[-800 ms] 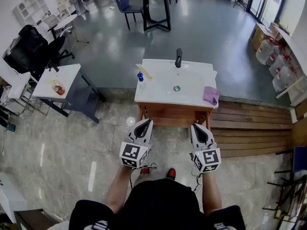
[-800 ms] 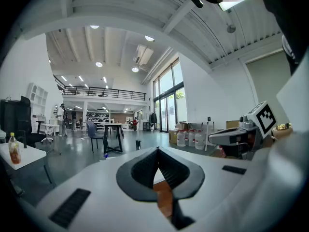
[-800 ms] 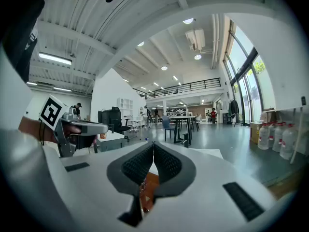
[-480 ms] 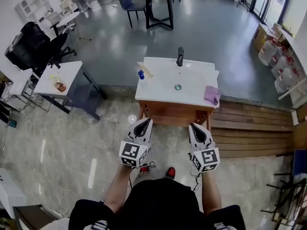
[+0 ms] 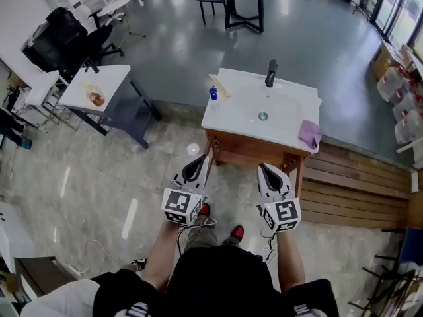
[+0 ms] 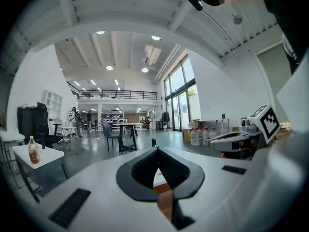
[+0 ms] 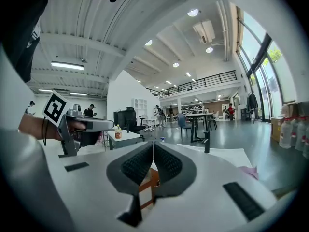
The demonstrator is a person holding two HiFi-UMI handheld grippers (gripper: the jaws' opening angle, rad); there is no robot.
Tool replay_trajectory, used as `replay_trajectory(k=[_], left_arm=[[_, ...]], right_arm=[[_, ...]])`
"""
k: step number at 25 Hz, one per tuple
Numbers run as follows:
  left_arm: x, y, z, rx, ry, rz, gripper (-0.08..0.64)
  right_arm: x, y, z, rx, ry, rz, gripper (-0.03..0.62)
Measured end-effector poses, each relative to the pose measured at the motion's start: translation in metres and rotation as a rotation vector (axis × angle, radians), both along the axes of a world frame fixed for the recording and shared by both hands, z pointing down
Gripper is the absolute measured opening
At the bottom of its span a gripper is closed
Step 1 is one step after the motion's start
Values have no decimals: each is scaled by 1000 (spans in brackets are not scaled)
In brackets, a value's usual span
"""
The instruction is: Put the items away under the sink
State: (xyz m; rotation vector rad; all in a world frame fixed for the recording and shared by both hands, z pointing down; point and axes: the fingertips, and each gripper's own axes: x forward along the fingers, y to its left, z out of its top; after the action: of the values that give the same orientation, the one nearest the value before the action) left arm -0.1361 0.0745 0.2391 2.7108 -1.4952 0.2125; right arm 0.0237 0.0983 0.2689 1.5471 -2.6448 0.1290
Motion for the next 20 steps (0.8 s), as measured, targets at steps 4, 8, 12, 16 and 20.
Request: replay_trajectory(k=[4,8,12,16,20], left_arm=[[-21,-27,-1,8,2,-28,6],[-45,-62,8,-12,-5,-40,6],[-68,-101,17,-33,3,-39,6],[-85,-139,31,-63,6,-28,6],[-98,-174,46,-95,8,-20,6]], right_arm=[[-24,-34,-1,7,2,-35,31],[-53,-72,4,2,9,-52,31],[-81,-115,9,-7,5,-59,31],[-105,-157,18,-19,9,-58,31],[-119,-193,32,-42,15,-45,31]])
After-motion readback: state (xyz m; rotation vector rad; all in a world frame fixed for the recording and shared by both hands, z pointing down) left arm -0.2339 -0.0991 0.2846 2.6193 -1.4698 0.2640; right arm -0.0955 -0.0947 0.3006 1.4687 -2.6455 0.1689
